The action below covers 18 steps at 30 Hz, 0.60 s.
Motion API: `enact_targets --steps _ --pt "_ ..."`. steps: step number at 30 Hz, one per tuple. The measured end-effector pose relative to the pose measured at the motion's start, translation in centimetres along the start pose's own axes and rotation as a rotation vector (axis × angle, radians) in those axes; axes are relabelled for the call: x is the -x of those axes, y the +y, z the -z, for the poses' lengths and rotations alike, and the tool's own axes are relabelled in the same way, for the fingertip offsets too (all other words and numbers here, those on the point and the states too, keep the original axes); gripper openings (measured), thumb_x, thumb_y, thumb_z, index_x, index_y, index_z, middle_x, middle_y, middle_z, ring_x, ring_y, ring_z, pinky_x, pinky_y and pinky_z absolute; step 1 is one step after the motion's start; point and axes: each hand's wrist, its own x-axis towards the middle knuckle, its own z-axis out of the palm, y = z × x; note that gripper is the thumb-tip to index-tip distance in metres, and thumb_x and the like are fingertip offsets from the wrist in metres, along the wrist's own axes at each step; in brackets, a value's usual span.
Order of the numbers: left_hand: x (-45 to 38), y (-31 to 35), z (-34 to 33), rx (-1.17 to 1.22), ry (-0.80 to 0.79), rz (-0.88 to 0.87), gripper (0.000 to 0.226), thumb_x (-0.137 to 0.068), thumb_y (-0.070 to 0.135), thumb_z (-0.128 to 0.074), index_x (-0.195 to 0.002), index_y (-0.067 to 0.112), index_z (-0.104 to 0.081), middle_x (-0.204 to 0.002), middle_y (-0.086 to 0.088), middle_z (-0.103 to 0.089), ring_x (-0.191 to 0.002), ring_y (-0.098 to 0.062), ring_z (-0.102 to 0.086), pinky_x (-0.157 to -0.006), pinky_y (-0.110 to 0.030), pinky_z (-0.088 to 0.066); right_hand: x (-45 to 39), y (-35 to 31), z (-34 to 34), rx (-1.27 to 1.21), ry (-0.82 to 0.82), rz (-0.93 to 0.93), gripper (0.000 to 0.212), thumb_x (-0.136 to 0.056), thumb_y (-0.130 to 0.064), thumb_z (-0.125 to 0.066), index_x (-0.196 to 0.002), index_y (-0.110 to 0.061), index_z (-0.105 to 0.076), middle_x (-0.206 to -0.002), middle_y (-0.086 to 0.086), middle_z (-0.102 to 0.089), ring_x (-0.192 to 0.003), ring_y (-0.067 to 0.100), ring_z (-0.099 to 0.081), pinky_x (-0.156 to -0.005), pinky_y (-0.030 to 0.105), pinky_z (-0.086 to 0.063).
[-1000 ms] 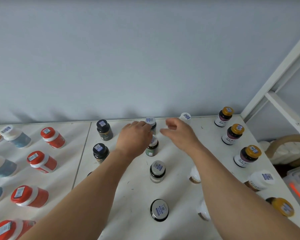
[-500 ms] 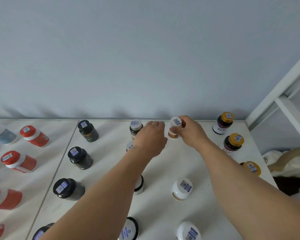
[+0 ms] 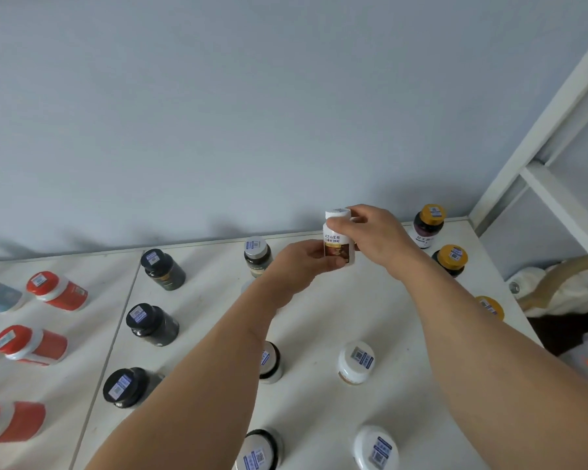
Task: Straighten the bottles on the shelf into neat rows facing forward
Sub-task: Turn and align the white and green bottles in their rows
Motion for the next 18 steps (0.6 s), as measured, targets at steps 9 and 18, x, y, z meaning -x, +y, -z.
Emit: enact_targets --steps 9,18 --pt "-0.2 0.2 0.6 0.157 -0.164 0.011 0.022 -0.087 0.019 -0.07 -0.109 0.022 -0.07 -0.11 0.003 -0.071 -0.109 -0.012 -0.061 -0.105 -0.03 -0.044 0.3 -1.0 0.4 0.054 0.032 -0.02 0.034 -0.078 -0.054 -0.07 -0.094 -0.024 -0.069 -0.094 -0.007 -0.068 -0.087 0.014 -0.066 -0.081 0.043 -0.057" --pt "-0.4 1.0 0.3 0.022 -0.092 -0.012 0.019 -0.084 0.026 -0.073 -0.102 0.033 -0.073 -0.105 0.009 -0.073 -0.11 -0.013 -0.062 -0.102 -0.033 -0.045 0.6 -1.1 1.3 0.023 0.02 -0.016 0.035 -0.081 -0.048 -0.07 -0.105 -0.022 -0.068 -0.1 -0.005 -0.068 -0.091 0.013 -0.066 -0.084 0.041 -0.056"
